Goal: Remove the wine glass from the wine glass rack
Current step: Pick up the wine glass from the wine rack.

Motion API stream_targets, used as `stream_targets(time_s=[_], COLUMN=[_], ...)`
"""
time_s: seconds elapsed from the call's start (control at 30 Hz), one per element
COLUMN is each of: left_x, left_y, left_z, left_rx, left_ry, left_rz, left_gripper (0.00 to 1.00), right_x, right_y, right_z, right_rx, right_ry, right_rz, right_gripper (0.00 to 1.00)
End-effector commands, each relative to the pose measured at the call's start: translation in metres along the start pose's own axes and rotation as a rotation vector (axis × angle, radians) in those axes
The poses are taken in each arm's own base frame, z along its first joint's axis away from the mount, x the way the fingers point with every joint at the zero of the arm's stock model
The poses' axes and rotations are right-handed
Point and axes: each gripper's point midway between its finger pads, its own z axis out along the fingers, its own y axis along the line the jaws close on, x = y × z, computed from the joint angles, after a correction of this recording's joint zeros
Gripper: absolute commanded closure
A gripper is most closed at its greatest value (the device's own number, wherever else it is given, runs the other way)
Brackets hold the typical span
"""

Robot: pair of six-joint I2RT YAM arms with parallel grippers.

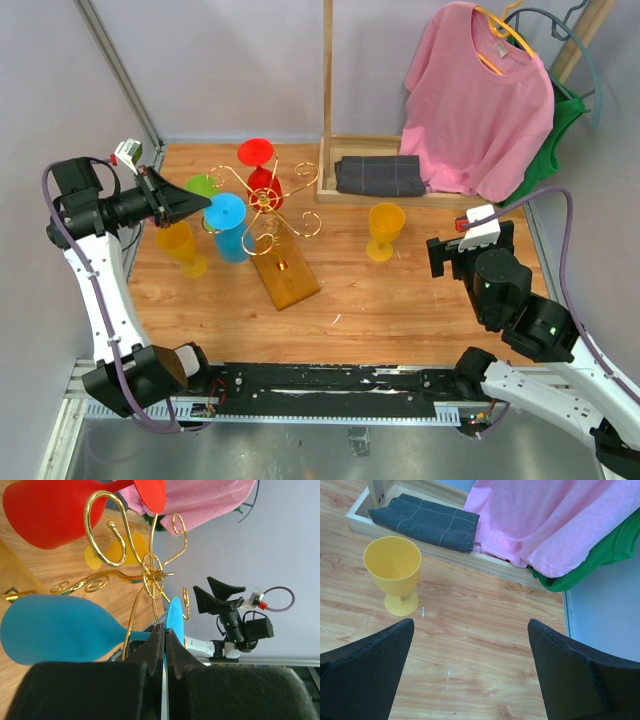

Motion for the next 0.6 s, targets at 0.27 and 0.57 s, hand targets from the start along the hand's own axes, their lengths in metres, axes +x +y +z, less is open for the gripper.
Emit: stream_targets(time_s=[0.27,0.57], left_x=[0.014,0.024], left_y=[-0.021,-0.025], left_z=[0.004,0.002], left_rx=[0.078,0.100], left_ry=[0.078,0.089], left_rz=[-0.070,-0.069], left_gripper=[1.00,1.00], right_x=[-0.002,-0.002], right_y=[-0.001,-0.005], right_z=[-0.001,-0.002], right_rx=[0.009,0.018], right_ry=[-0.017,-0.016], right_rz=[0.015,0.005], right_gripper=[0.02,0.02])
